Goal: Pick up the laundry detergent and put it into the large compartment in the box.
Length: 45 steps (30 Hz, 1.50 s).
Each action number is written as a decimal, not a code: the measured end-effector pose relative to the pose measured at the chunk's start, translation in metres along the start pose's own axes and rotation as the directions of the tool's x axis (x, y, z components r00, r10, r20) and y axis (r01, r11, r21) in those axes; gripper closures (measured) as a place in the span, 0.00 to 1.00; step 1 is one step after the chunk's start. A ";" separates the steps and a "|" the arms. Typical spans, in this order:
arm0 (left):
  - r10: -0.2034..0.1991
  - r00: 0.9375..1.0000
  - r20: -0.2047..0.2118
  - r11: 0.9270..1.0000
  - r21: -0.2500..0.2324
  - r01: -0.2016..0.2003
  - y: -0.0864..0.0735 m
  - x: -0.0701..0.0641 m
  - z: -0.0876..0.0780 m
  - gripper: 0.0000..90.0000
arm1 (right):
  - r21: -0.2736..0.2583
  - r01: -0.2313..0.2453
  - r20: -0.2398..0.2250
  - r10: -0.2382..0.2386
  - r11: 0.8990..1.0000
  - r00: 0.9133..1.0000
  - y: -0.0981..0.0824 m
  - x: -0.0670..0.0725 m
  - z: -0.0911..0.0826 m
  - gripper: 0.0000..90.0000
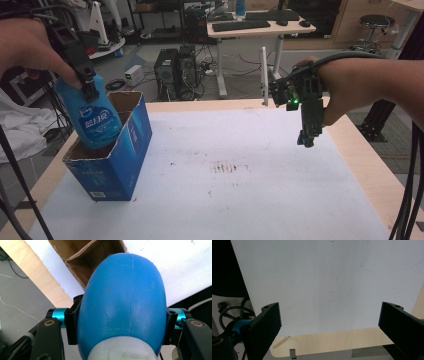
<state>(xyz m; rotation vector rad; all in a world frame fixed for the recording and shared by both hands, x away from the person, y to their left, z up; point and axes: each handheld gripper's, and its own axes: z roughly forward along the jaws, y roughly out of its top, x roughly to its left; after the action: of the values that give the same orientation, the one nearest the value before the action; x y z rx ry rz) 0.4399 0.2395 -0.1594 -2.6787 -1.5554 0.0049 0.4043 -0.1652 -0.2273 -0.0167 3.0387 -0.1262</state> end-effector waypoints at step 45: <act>0.296 0.955 0.021 0.955 0.014 -0.296 0.001 0.000 0.130 0.41 | 0.006 -0.002 -0.013 0.002 1.000 1.000 0.004 0.001 0.008 0.04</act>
<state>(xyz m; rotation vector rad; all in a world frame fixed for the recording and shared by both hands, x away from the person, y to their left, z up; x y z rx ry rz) 0.4374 0.2437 -0.2895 -2.8767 -1.1357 0.0524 0.4045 -0.1618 -0.2361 -0.0118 3.0514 -0.1361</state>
